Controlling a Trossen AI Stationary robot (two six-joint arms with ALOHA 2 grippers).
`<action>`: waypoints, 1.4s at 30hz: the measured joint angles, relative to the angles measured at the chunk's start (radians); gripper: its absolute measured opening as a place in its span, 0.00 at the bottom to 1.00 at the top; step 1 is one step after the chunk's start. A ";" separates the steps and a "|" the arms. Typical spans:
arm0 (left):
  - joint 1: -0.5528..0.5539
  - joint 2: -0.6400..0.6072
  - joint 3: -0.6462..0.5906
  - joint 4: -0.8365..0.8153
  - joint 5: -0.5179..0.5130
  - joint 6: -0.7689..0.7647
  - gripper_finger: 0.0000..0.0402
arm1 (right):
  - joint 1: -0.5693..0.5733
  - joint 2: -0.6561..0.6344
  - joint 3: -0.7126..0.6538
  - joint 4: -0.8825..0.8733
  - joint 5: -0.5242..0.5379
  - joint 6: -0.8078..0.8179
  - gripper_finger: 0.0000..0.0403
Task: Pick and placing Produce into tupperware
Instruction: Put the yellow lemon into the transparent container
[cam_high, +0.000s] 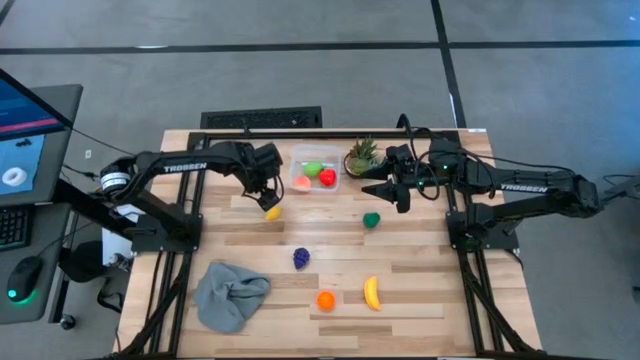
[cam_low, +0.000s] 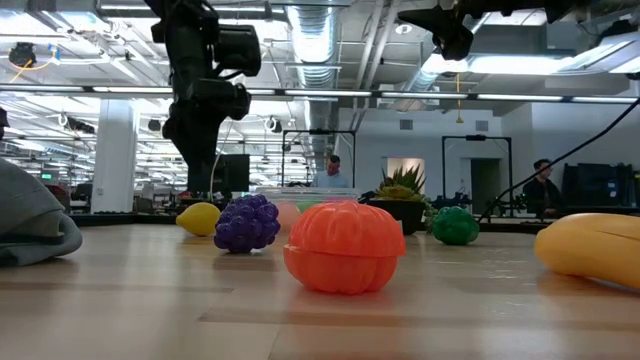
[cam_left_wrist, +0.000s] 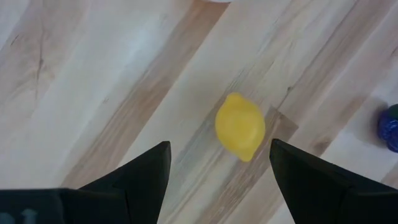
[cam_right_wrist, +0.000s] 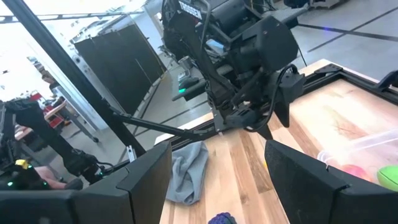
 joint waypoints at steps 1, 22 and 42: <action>-0.009 0.000 0.000 0.003 -0.005 -0.009 0.65 | 0.000 0.000 0.000 0.000 0.000 -0.003 0.70; -0.088 0.162 -0.001 0.066 -0.010 -0.037 0.65 | 0.062 0.000 0.000 -0.019 -0.003 -0.015 0.70; -0.107 0.163 -0.120 0.202 0.024 -0.066 0.65 | 0.060 0.000 0.000 -0.008 0.000 -0.004 0.70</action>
